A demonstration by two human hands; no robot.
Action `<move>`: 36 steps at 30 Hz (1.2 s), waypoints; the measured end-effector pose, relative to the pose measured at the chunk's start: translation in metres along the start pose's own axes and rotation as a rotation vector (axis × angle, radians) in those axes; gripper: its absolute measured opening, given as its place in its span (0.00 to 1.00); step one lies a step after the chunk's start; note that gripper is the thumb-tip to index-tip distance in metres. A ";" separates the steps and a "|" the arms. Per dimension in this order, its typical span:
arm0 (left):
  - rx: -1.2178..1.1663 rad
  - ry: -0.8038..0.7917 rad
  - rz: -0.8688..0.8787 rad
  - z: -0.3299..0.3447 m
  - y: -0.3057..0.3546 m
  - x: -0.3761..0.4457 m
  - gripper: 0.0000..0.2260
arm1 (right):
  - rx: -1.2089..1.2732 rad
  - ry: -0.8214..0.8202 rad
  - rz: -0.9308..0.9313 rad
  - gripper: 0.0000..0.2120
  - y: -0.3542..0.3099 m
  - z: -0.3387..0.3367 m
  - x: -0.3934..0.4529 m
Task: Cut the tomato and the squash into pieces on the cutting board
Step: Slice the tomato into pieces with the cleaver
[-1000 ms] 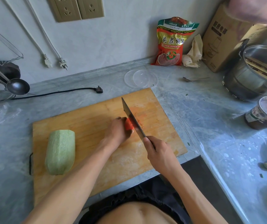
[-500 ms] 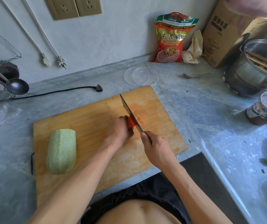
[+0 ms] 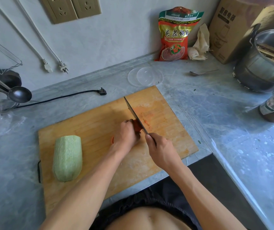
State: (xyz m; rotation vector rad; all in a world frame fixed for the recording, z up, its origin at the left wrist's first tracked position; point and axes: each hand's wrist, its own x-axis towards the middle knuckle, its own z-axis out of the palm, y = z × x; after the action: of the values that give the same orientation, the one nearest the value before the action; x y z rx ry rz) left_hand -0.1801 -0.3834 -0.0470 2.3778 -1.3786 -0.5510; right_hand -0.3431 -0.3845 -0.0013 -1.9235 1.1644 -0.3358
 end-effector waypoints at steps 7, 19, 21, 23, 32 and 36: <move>-0.010 0.008 -0.021 -0.001 0.003 -0.003 0.12 | 0.008 -0.013 0.003 0.17 0.012 -0.002 -0.009; -0.010 0.009 -0.022 -0.003 0.002 -0.004 0.13 | 0.027 -0.043 0.002 0.19 0.009 -0.008 -0.007; -0.008 0.011 -0.019 -0.002 0.002 -0.005 0.13 | 0.042 -0.049 0.013 0.19 0.010 -0.010 -0.009; -0.004 0.013 -0.024 -0.002 0.002 -0.005 0.13 | 0.042 -0.055 0.010 0.19 0.009 -0.011 -0.008; -0.007 0.021 -0.013 -0.002 0.005 -0.005 0.11 | 0.044 -0.043 0.035 0.20 0.004 -0.009 0.005; -0.021 0.018 -0.014 -0.003 0.002 -0.004 0.13 | 0.072 -0.087 0.027 0.20 0.006 -0.020 -0.009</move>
State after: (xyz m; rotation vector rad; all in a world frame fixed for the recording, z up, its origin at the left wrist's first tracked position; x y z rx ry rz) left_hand -0.1826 -0.3806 -0.0429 2.3714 -1.3430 -0.5443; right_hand -0.3631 -0.3888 0.0078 -1.8405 1.1058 -0.2735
